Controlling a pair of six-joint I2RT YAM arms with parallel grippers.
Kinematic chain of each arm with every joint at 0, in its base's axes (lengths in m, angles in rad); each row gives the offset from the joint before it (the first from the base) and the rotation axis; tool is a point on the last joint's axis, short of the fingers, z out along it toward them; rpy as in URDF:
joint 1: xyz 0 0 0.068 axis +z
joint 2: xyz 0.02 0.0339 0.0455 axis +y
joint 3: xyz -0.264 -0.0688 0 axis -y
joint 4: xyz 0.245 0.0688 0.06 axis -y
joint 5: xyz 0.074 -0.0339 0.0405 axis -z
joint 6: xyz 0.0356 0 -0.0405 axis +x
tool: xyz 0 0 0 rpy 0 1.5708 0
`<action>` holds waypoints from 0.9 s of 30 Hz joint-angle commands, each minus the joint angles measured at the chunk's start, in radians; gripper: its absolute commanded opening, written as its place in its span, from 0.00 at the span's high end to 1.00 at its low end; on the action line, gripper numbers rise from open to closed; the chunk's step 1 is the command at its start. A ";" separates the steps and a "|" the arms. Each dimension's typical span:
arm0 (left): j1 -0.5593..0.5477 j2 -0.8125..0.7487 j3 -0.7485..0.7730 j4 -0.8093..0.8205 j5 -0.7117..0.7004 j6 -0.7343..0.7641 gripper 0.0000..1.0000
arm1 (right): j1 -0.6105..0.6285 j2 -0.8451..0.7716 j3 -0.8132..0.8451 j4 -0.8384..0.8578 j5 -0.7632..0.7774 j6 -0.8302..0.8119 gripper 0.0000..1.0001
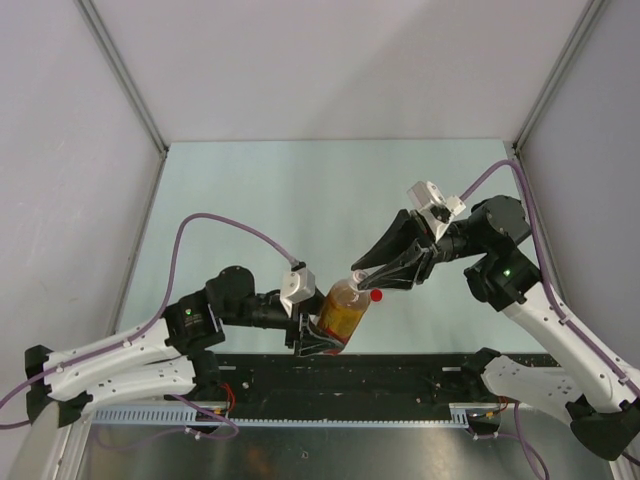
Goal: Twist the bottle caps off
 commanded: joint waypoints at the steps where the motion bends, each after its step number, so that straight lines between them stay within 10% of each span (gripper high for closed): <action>1: -0.018 -0.027 0.029 0.214 0.240 0.074 0.55 | -0.015 0.020 -0.013 -0.007 0.071 -0.035 1.00; 8: -0.006 -0.023 0.019 0.180 0.124 0.070 0.55 | -0.016 0.009 -0.014 -0.010 0.138 -0.015 0.96; 27: -0.001 0.136 0.103 -0.203 -0.684 0.073 0.60 | -0.075 0.000 -0.013 -0.052 0.474 0.056 0.08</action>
